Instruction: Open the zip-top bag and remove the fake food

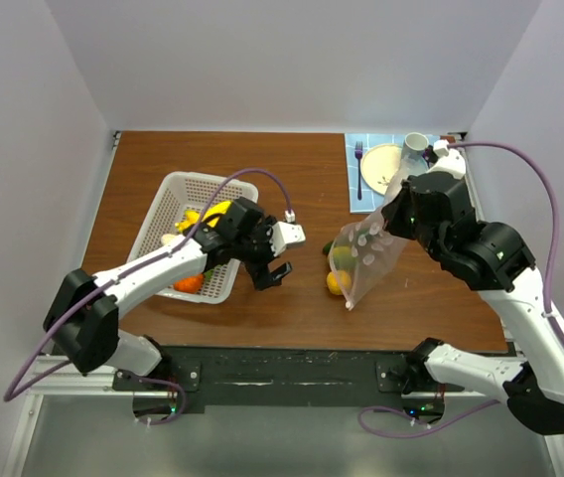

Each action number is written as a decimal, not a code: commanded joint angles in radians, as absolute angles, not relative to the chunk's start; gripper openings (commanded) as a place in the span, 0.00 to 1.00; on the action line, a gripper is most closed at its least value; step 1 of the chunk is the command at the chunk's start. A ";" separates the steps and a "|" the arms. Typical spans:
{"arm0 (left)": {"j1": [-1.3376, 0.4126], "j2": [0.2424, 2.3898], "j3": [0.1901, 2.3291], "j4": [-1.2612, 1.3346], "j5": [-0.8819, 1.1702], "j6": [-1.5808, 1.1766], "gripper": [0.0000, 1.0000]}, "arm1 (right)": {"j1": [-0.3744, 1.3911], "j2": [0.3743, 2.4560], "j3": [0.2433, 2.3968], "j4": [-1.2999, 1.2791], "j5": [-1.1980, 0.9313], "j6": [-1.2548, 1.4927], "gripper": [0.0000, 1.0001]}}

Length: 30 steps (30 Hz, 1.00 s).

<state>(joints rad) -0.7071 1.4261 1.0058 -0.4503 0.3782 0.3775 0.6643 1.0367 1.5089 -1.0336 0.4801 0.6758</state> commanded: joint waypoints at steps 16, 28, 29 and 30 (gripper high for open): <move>-0.854 1.607 1.091 -0.310 0.365 0.374 1.00 | 0.676 0.813 1.224 -1.201 0.741 0.805 0.00; -0.940 1.722 1.173 -0.276 0.353 0.373 1.00 | 0.676 0.765 1.072 -1.203 0.661 0.880 0.00; -0.949 1.735 1.184 -0.287 0.350 0.379 1.00 | 0.676 0.765 1.069 -1.203 0.655 0.887 0.00; -0.953 1.746 1.199 -0.293 0.348 0.380 1.00 | 0.676 0.761 1.069 -1.203 0.652 0.888 0.00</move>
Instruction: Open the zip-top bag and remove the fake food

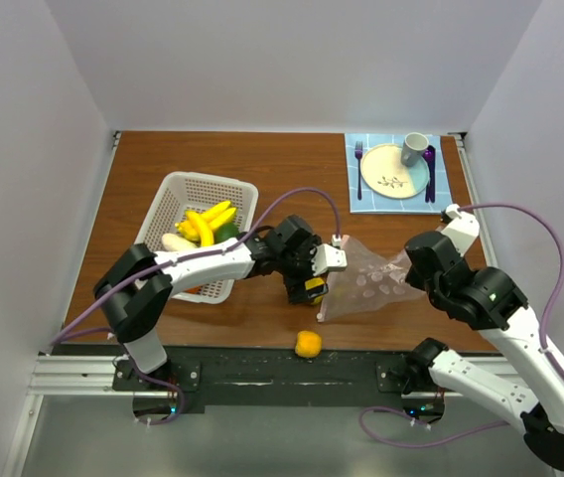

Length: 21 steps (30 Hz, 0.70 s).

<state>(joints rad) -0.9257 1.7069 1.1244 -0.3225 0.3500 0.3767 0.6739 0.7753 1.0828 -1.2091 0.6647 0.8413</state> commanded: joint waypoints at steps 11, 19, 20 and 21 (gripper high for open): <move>-0.954 1.767 1.106 -0.287 0.301 0.445 0.98 | 0.676 0.742 1.109 -1.262 0.709 0.877 0.00; -0.954 1.789 1.117 -0.270 0.302 0.457 0.55 | 0.676 0.730 1.115 -1.262 0.712 0.877 0.00; -0.954 1.792 1.127 -0.281 0.301 0.456 0.39 | 0.676 0.726 1.117 -1.269 0.718 0.879 0.00; -0.954 1.789 1.150 -0.287 0.299 0.454 0.27 | 0.676 0.726 1.120 -1.272 0.722 0.879 0.00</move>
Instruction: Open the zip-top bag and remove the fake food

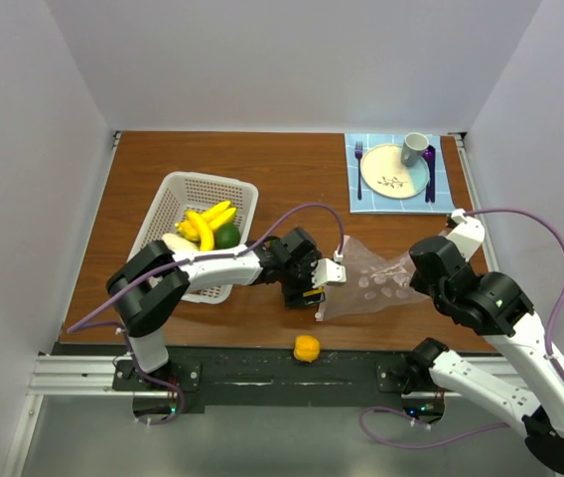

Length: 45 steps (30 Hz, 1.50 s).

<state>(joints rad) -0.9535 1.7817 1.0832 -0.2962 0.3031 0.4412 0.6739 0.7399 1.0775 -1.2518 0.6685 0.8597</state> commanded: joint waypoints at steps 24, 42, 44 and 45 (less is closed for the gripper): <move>-0.233 1.566 1.175 -0.276 0.115 0.453 0.00 | 0.676 0.712 1.109 -1.290 0.762 0.882 0.00; -0.401 1.476 1.284 -0.403 0.296 0.367 1.00 | 0.678 0.773 1.335 -1.295 0.830 0.668 0.99; -0.474 1.474 1.276 -0.410 0.308 0.364 1.00 | 0.676 0.772 1.290 -1.215 0.628 0.576 0.99; -0.541 1.483 1.275 -0.414 0.313 0.370 1.00 | 0.676 0.778 1.267 -1.180 0.551 0.507 0.99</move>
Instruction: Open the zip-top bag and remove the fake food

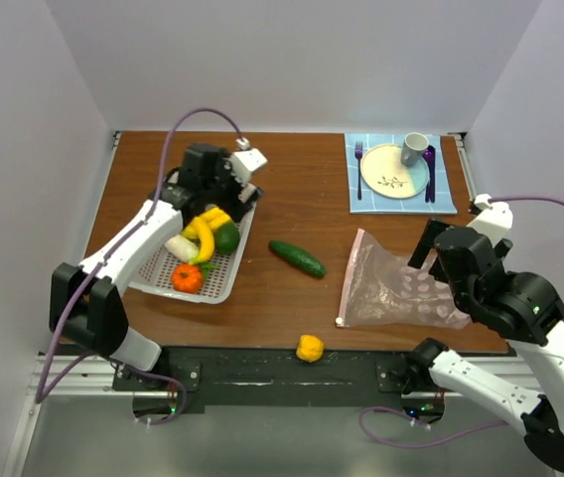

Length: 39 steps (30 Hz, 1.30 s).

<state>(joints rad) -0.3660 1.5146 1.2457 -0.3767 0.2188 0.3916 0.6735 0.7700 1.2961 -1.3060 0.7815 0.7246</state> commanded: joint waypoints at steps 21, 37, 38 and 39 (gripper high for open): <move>-0.692 1.960 1.483 -0.482 0.376 0.620 1.00 | 1.144 1.014 0.845 -0.657 0.026 0.425 0.99; -0.692 2.049 1.425 -0.428 0.371 0.618 0.77 | 1.270 1.126 0.615 -0.281 0.124 0.502 0.99; -0.692 2.046 1.424 -0.425 0.370 0.620 0.76 | 1.276 1.161 0.617 -0.272 0.126 0.499 0.99; -0.693 2.040 1.410 -0.420 0.365 0.618 0.74 | 1.281 1.173 0.617 -0.258 0.124 0.500 0.99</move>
